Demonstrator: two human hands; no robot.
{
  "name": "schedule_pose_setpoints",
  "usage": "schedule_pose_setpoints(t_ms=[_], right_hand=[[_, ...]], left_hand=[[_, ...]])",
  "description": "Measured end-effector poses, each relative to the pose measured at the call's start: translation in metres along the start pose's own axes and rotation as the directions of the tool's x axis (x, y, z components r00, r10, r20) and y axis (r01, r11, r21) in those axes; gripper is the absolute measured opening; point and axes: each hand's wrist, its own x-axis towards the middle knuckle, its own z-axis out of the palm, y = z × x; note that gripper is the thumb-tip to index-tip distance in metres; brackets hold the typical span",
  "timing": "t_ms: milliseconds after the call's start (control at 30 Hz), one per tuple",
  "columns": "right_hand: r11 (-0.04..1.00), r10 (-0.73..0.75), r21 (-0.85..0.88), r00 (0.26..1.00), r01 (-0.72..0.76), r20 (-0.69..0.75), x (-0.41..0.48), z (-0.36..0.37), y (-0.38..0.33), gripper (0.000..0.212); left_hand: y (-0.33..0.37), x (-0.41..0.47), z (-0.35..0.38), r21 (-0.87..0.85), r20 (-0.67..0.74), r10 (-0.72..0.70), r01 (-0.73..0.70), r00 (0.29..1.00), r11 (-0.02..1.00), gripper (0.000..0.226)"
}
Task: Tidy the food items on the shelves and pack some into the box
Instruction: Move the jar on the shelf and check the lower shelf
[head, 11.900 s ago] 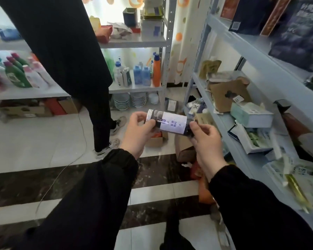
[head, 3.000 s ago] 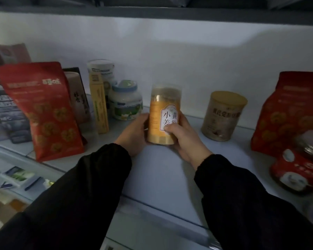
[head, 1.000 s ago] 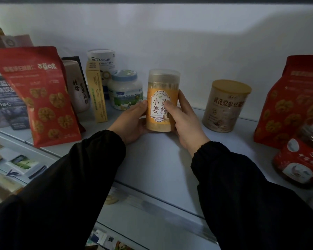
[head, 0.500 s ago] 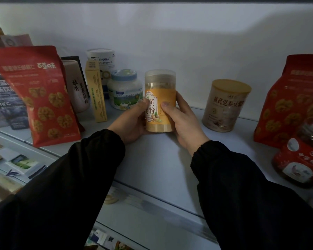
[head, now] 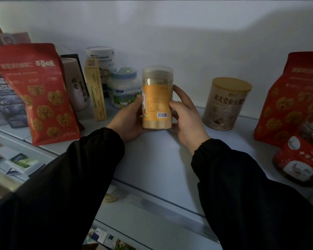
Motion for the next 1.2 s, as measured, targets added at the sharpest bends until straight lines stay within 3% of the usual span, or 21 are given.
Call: schedule_pose_setpoints(t_ms=[433, 633, 800, 867, 933, 1000, 1067, 1200], right_hand=[[0.999, -0.013, -0.034, 1.000, 0.013, 0.005, 0.000, -0.001, -0.001, 0.052], [1.000, -0.017, 0.017, 0.993, 0.015, 0.119, -0.001, 0.003, 0.001, 0.032], [0.976, -0.039, -0.212, 0.999, 0.046, 0.037, -0.007, -0.004, 0.002, 0.085], [0.953, -0.069, -0.297, 0.997, 0.057, -0.031, -0.013, -0.006, 0.002, 0.104], [0.922, -0.083, -0.385, 0.993, 0.044, -0.086, -0.020, -0.009, 0.000, 0.111], [0.873, -0.100, -0.486, 0.987, 0.026, -0.127, -0.029, -0.013, -0.004, 0.109], [0.838, -0.121, -0.545, 0.974, -0.003, -0.192, -0.041, -0.016, -0.009, 0.101], [0.799, -0.180, -0.593, 0.903, -0.096, -0.389, -0.069, -0.029, -0.016, 0.087]], left_hand=[[0.000, -0.001, 0.001, 0.011, 0.018, 0.003, -0.004, 1.000, 1.000, 0.054], [-0.005, -0.006, 0.003, 0.184, 0.120, 0.115, -0.136, 0.986, 0.973, 0.070], [-0.007, -0.014, 0.007, 0.280, 0.259, 0.178, -0.250, 0.949, 0.927, 0.078], [-0.007, -0.016, 0.008, 0.397, 0.259, 0.229, -0.320, 0.938, 0.860, 0.077], [-0.006, -0.017, 0.010, 0.544, 0.284, 0.279, -0.394, 0.917, 0.741, 0.058], [-0.006, -0.021, 0.014, 0.610, 0.319, 0.256, -0.404, 0.913, 0.681, 0.044], [-0.009, -0.019, 0.014, 0.635, 0.341, 0.178, -0.366, 0.923, 0.681, 0.047], [-0.019, -0.012, 0.012, 0.850, 0.331, 0.159, -0.367, 0.930, 0.377, 0.039]])
